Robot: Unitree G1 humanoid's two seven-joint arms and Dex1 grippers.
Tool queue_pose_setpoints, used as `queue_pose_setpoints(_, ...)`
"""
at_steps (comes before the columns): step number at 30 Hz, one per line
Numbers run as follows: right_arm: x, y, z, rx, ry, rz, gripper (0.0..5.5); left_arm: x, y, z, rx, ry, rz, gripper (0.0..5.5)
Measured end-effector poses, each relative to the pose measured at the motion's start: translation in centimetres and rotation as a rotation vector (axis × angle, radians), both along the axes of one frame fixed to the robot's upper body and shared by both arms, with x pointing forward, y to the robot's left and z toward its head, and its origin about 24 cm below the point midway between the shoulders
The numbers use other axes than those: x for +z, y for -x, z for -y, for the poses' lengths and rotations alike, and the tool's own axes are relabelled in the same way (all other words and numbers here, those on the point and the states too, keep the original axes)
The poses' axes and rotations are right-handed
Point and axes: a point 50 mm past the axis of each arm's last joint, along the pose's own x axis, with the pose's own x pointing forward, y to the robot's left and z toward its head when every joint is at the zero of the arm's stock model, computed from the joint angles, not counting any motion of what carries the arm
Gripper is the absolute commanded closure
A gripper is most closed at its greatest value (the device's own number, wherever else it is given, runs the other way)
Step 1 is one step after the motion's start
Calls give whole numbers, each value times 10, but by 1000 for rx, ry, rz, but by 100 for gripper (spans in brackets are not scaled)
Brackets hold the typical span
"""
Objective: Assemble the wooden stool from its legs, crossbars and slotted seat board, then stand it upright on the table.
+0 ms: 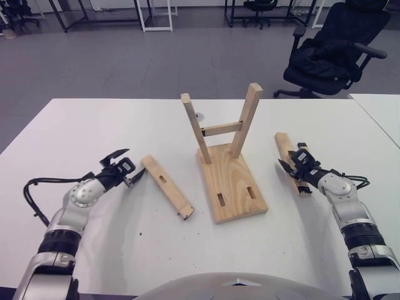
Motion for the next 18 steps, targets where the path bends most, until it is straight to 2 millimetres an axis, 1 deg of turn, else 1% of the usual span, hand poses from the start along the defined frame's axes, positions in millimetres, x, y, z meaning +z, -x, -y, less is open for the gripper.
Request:
queue_pose_setpoints(2,9,-2,9,-89,-67,62,323,-1,-1,1,10,22,13,100)
queue_pose_setpoints(5,23,-1,33,-281,-164,138,323,-3,-6,2,40,57,24,100)
queue_pose_setpoints(6,23,1,40,-335,-181,131,323,-3,-7,5,43,71,26,100)
queue_pose_setpoints(7,18,4,47,-380,-197,96,323,-5,-9,9,41,87,29,100)
queue_pose_setpoints(9,4,10,52,-416,-231,1,323,-6,-11,17,30,113,33,100)
queue_pose_setpoints(11,-2,13,54,-434,-276,-46,323,-7,-13,21,33,144,31,100)
queue_pose_setpoints(14,-5,14,56,-440,-328,-73,323,-7,-18,25,23,147,25,100)
queue_pose_setpoints(18,-5,12,55,-418,-362,-93,323,-7,-20,26,20,147,26,100)
